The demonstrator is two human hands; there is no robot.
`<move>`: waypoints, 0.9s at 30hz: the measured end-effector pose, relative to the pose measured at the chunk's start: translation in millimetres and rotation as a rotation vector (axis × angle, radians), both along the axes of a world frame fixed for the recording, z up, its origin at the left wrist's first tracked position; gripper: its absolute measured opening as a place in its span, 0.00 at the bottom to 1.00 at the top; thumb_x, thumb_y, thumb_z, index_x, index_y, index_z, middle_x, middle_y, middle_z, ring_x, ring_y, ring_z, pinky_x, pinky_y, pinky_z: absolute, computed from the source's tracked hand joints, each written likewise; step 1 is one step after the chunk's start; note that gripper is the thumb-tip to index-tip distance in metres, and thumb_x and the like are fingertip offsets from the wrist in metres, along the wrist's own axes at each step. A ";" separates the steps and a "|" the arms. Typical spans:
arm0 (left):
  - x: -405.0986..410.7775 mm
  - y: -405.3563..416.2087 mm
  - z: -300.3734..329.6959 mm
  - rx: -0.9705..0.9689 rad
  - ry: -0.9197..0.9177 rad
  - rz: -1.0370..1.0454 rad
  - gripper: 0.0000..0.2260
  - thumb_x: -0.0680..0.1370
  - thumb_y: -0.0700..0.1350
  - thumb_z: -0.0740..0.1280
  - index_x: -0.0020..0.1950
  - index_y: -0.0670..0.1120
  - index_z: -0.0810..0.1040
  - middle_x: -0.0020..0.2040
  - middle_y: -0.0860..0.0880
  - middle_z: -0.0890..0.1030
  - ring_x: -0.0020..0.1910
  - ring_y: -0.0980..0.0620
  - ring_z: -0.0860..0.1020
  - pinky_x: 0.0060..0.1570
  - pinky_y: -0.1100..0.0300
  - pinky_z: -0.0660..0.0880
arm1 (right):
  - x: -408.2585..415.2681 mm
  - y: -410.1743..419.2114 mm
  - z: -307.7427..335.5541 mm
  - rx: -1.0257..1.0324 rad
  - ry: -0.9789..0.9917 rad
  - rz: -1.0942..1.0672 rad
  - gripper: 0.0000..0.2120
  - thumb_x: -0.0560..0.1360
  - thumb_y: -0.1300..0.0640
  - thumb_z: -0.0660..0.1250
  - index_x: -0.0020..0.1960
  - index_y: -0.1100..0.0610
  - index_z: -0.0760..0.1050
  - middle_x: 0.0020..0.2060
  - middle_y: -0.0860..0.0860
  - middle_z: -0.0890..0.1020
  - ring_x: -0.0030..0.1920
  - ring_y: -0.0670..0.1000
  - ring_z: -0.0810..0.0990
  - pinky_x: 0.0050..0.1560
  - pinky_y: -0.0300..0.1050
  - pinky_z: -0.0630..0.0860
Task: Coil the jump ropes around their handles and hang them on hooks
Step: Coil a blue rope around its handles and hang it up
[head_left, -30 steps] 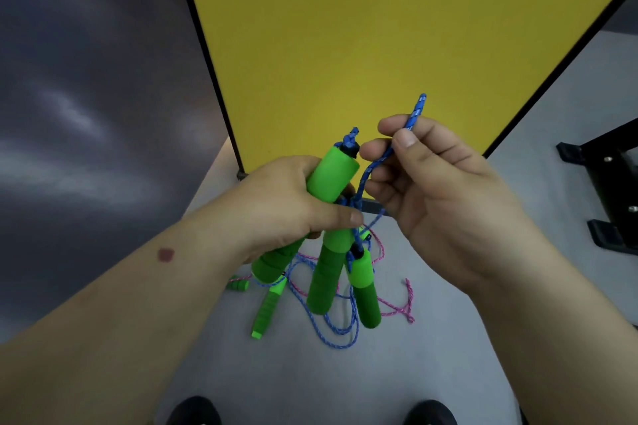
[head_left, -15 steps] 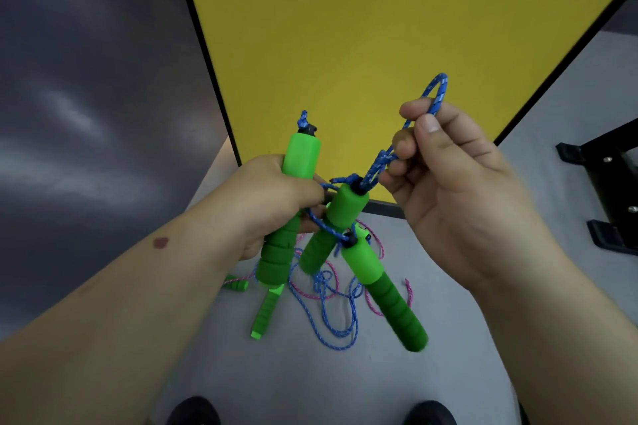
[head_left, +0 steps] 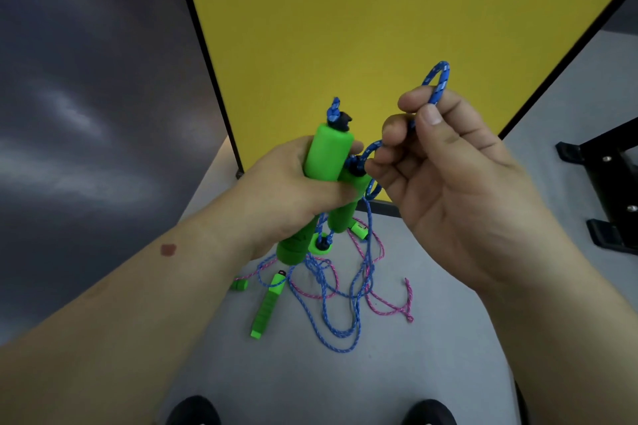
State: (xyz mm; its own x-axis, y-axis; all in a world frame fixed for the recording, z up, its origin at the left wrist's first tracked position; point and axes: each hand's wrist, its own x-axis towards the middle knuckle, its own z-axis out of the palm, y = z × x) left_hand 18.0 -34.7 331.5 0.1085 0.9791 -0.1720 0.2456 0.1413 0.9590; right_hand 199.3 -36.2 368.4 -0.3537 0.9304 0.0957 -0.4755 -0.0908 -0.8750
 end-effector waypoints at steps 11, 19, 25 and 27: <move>2.6 -2.3 -26.6 -0.197 -0.075 -0.120 0.23 0.70 0.44 0.77 0.64 0.49 0.80 0.59 0.53 0.86 0.56 0.47 0.85 0.54 0.44 0.81 | 4.8 5.8 2.2 -0.090 0.219 0.026 0.09 0.83 0.56 0.58 0.50 0.53 0.77 0.36 0.49 0.76 0.40 0.51 0.75 0.62 0.50 0.79; 14.8 -1.5 -12.9 -0.145 -0.312 -0.052 0.18 0.74 0.45 0.73 0.62 0.40 0.80 0.57 0.34 0.82 0.58 0.34 0.81 0.66 0.33 0.73 | 4.0 6.0 4.1 -0.158 0.241 0.016 0.09 0.84 0.56 0.56 0.51 0.53 0.75 0.37 0.49 0.78 0.40 0.50 0.78 0.61 0.49 0.80; 13.9 -3.7 6.8 -0.340 -0.627 0.080 0.15 0.76 0.43 0.74 0.60 0.40 0.79 0.47 0.41 0.83 0.49 0.39 0.86 0.56 0.35 0.81 | 5.9 5.9 -8.0 -0.129 -0.234 -0.188 0.19 0.77 0.51 0.70 0.67 0.53 0.77 0.61 0.49 0.84 0.56 0.49 0.85 0.60 0.48 0.81; 12.2 -2.1 12.7 -0.378 -0.678 0.127 0.10 0.80 0.46 0.69 0.54 0.40 0.81 0.46 0.41 0.84 0.45 0.41 0.86 0.57 0.38 0.81 | 0.9 -0.1 -18.8 -0.062 -0.578 -0.144 0.23 0.74 0.50 0.73 0.68 0.49 0.76 0.60 0.45 0.83 0.52 0.46 0.85 0.56 0.47 0.82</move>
State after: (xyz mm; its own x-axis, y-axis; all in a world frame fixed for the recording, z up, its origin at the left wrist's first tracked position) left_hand 30.2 -36.7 344.2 0.2000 0.8791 -0.4327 -0.4155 0.4760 0.7751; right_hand 200.2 -36.2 349.6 -0.2023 0.9705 -0.1308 0.0646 -0.1200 -0.9907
